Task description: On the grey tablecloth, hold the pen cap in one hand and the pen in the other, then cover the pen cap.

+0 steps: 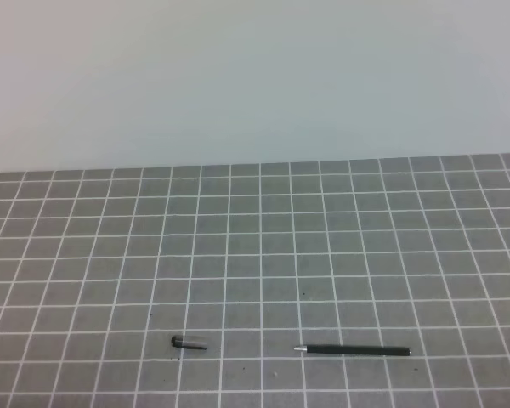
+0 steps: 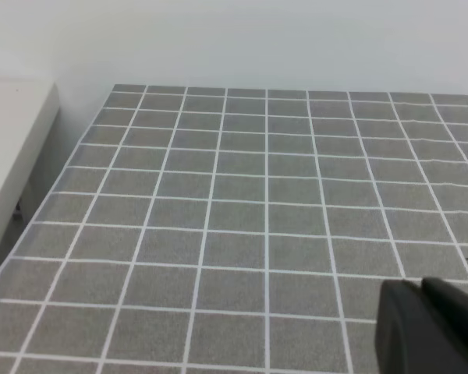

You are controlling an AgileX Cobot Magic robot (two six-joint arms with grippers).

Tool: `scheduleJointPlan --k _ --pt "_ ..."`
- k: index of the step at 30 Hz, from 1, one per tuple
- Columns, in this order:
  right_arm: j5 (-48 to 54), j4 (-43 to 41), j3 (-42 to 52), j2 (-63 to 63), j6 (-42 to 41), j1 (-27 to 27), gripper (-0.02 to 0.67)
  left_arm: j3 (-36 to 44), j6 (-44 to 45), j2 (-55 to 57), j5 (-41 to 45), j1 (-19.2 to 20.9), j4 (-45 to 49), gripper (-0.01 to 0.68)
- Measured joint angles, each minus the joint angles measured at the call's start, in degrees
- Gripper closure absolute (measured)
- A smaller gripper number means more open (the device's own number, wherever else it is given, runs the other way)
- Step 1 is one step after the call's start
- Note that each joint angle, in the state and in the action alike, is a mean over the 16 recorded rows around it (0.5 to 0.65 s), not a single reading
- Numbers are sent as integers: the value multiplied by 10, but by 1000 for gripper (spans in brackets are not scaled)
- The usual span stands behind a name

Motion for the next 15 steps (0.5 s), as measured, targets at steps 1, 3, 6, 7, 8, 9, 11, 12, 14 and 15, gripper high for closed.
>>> scheduleJointPlan --k 1,3,6,7,8,9,11,12,14,15 --pt "0 0 0 0 0 0 652 0 0 0 0 0 0 672" --pt "0 0 0 0 0 0 652 0 0 0 0 0 0 672" --pt "0 0 0 0 0 0 652 0 0 0 0 0 0 672" --pt "0 0 0 0 0 0 652 0 0 0 0 0 0 672" --pt "0 0 0 0 0 0 652 0 0 0 0 0 0 672" --pt "0 0 0 0 0 0 652 0 0 0 0 0 0 672" --pt "0 0 0 0 0 0 652 0 0 0 0 0 0 672" --pt "0 0 0 0 0 0 652 0 0 0 0 0 0 672" --pt "0 0 0 0 0 0 652 0 0 0 0 0 0 672" --pt "0 0 0 0 0 0 652 0 0 0 0 0 0 672"
